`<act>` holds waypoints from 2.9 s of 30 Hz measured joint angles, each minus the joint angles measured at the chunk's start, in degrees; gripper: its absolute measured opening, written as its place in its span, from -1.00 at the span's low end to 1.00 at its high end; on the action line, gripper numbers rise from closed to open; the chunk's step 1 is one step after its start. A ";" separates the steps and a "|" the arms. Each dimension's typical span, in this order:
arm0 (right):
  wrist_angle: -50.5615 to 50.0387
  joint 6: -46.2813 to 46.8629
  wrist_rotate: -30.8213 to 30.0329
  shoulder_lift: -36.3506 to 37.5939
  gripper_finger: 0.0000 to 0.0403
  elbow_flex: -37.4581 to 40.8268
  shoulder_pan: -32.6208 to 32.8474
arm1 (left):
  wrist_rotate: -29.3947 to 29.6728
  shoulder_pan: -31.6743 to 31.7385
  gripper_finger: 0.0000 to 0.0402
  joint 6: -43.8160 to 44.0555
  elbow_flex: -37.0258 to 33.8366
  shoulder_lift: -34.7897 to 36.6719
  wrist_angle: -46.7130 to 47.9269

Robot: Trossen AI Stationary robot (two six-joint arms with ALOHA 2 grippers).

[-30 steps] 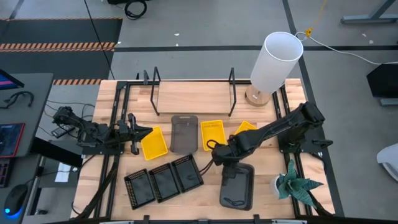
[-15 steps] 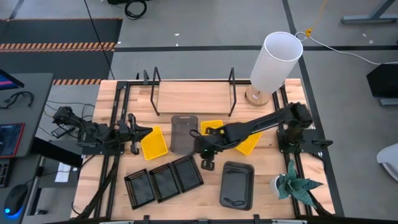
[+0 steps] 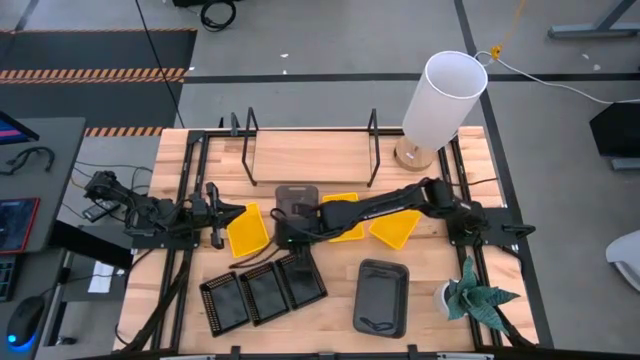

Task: Stack baskets on shelf by color
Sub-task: Stack the top black bin on the bottom black bins

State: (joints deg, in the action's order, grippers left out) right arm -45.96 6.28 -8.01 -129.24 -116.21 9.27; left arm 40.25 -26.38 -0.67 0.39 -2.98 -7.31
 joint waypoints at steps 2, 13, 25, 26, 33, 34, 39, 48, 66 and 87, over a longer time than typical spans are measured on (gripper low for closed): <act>0.65 -0.53 0.74 -1.38 -0.40 -0.93 -0.43 | 0.00 -0.01 -0.86 0.00 0.00 0.00 -0.07; 4.12 -2.00 2.01 -6.68 -0.40 -1.02 -0.87 | 0.00 0.00 -0.82 0.00 0.01 0.01 0.02; 3.85 -1.35 1.64 -7.68 -0.94 -1.04 -1.20 | 0.02 -0.01 -0.83 0.00 0.01 0.00 0.21; 3.75 -1.37 1.62 -7.66 -0.95 -1.04 -1.20 | 0.00 -0.01 -0.82 0.00 0.00 0.00 0.10; -0.15 -0.86 0.46 -7.11 -0.97 -1.72 -0.41 | 0.00 0.00 -0.82 0.00 0.00 0.00 0.14; -0.76 -0.82 -0.55 -7.05 -0.97 -2.33 -0.15 | 0.00 -0.01 -0.83 0.00 -0.01 0.00 0.15; -7.70 -1.30 -6.25 -6.79 -0.97 -8.33 1.36 | 0.00 -0.01 -0.86 0.00 -0.01 0.00 0.15; -15.53 8.03 -8.45 -3.87 -0.97 -17.35 7.53 | 0.00 0.00 -0.81 0.01 0.00 0.00 0.17; -21.49 45.35 -15.00 1.54 -0.97 -17.58 30.25 | 0.00 -0.01 -0.81 0.01 0.01 0.00 0.28; -34.29 61.03 -10.80 1.54 -0.97 -17.54 37.18 | 0.00 -0.01 -0.81 0.00 0.00 0.00 0.31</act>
State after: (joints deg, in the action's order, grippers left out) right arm -80.26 67.31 -18.81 -127.70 -133.75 46.46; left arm 40.25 -26.39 -0.67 0.39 -2.98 -7.01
